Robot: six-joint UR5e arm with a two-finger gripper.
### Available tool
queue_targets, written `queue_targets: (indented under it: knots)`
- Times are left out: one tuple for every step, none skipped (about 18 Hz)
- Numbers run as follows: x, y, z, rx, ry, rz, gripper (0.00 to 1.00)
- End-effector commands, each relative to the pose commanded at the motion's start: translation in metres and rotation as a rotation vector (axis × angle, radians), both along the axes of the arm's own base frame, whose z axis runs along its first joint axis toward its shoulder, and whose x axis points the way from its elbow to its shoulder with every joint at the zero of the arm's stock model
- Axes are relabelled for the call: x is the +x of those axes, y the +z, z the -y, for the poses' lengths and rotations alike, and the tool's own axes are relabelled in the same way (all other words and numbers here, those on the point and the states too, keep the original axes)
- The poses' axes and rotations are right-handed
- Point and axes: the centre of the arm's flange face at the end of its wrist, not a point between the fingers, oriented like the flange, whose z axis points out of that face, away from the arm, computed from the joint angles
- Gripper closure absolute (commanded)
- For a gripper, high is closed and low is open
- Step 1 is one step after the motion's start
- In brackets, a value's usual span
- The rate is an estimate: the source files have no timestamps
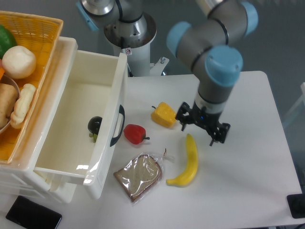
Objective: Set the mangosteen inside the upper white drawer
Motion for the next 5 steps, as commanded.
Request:
queue_targets:
  knots:
    - [-0.0047,-0.0098,-0.0026,0.003,-0.002,-0.005,0.00]
    - [-0.0066,-0.0130,-0.0037,0.003,-0.002,-0.005,0.00]
    - [-0.0076,-0.0125,-0.0042,0.004,-0.002,-0.008,0.00]
    - [-0.0083,-0.0138,-0.0046,0.004,-0.002,-0.007,0.00]
    - [-0.0083,-0.0151,-0.0056,0.002,-0.005,-0.006,0.00]
